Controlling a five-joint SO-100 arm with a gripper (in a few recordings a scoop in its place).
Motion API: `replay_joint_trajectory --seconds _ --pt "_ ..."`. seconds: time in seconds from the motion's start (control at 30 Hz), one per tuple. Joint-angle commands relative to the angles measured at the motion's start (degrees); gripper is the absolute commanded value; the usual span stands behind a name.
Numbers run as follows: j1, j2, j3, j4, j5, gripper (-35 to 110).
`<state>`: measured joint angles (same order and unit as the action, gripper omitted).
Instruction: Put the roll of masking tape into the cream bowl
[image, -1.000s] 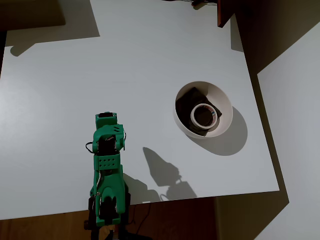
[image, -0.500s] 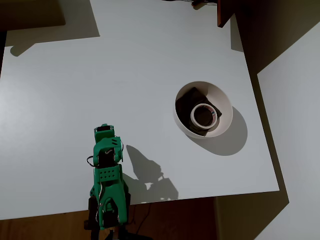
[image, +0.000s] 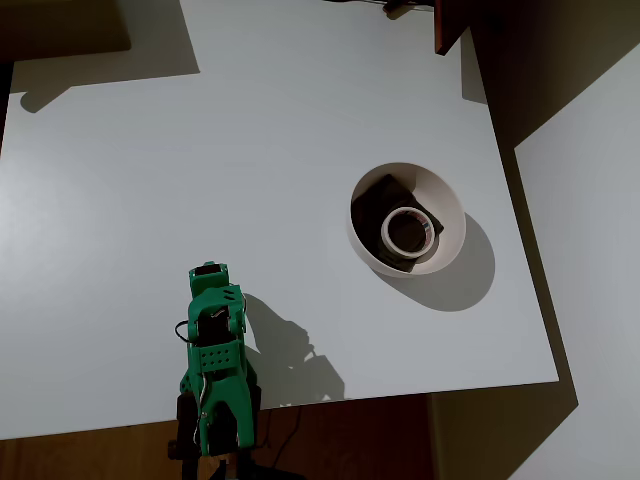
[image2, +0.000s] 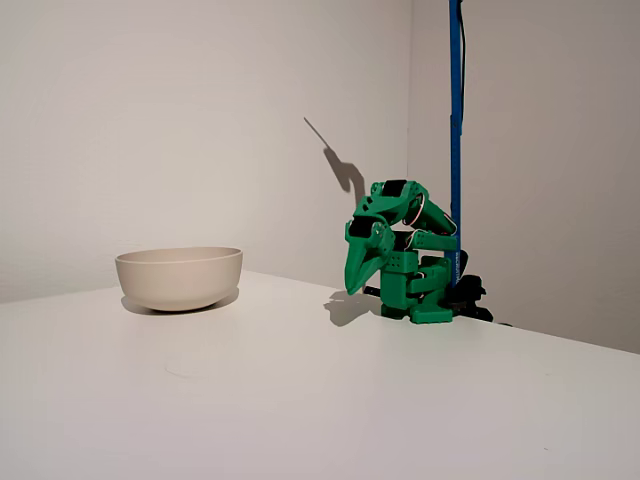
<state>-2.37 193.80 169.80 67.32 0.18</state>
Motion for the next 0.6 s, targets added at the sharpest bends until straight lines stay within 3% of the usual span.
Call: replay_joint_trajectory --seconds 0.0,0.57 --pt "0.53 0.53 -0.53 2.72 0.18 -8" --pt "0.62 0.44 -1.76 7.38 0.00 -8"
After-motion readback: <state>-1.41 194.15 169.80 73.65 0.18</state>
